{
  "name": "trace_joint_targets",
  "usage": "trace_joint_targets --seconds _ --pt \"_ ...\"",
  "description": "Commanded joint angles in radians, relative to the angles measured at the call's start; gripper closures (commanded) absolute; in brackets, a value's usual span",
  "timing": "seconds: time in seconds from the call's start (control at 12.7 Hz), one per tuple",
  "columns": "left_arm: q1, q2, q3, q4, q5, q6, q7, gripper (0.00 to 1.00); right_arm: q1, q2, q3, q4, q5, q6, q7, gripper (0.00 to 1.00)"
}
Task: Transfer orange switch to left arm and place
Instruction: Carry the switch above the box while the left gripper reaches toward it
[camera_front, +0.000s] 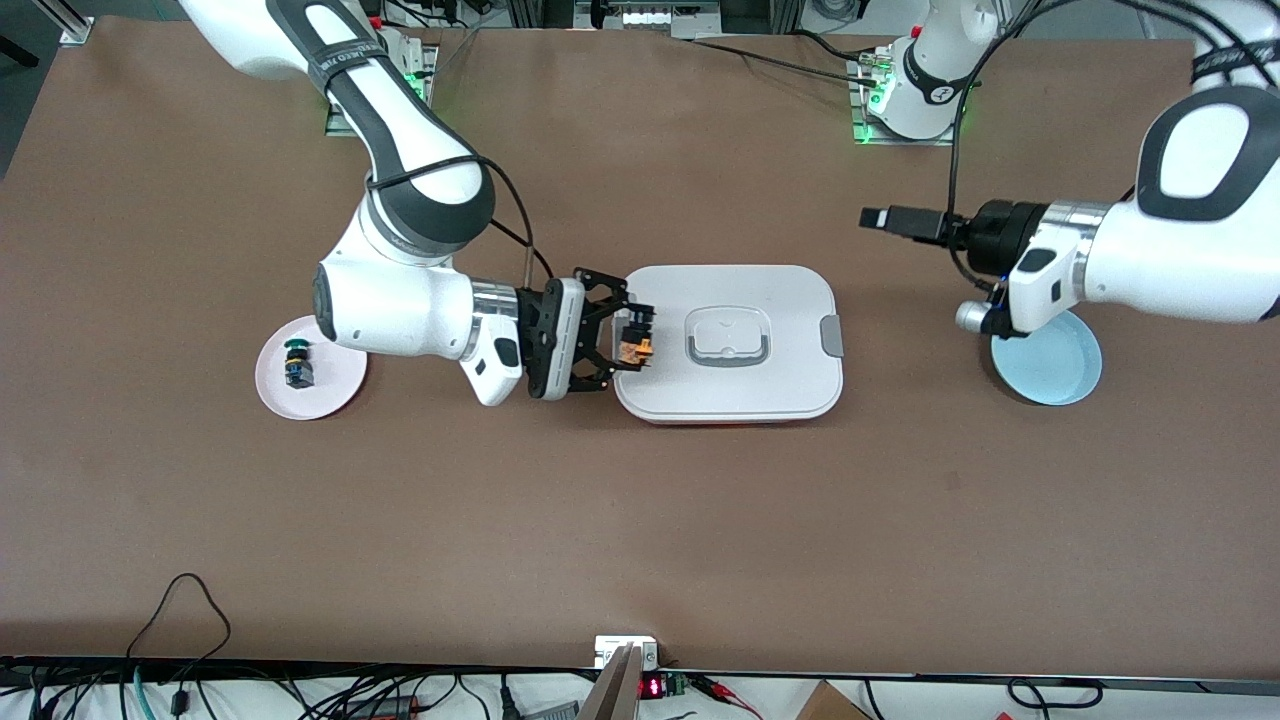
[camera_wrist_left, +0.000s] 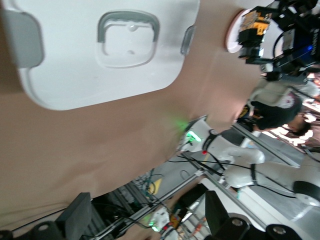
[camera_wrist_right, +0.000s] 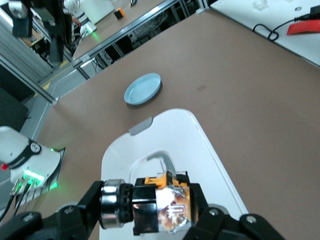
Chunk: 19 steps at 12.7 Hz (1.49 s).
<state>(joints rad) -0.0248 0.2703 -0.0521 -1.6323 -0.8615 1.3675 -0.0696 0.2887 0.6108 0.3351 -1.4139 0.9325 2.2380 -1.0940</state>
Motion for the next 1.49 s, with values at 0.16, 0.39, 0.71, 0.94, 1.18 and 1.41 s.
trace_joint_targets --seconds 0.16,0.39,0.71,0.94,1.18,1.41 --pt "0.013 0.053 -0.002 -0.151 -0.337 0.171 0.239 0.00 0.099 0.095 0.004 0.145 0.120 0.099 0.042 0.78" --pt "0.010 0.058 -0.005 -0.272 -0.543 0.183 0.333 0.00 0.148 0.118 0.004 0.176 0.158 0.170 0.046 0.78" --pt "-0.035 0.136 -0.028 -0.343 -0.875 0.185 0.444 0.00 0.156 0.130 0.004 0.207 0.158 0.176 0.080 0.78" --pt "-0.041 0.197 -0.057 -0.331 -0.928 0.188 0.461 0.00 0.164 0.135 0.004 0.234 0.158 0.176 0.115 0.78" --pt "-0.044 0.234 -0.087 -0.333 -1.051 0.189 0.461 0.00 0.165 0.139 0.004 0.251 0.158 0.176 0.138 0.78" --pt "-0.095 0.250 -0.097 -0.328 -1.192 0.200 0.485 0.00 0.171 0.144 0.004 0.254 0.158 0.186 0.146 0.78"
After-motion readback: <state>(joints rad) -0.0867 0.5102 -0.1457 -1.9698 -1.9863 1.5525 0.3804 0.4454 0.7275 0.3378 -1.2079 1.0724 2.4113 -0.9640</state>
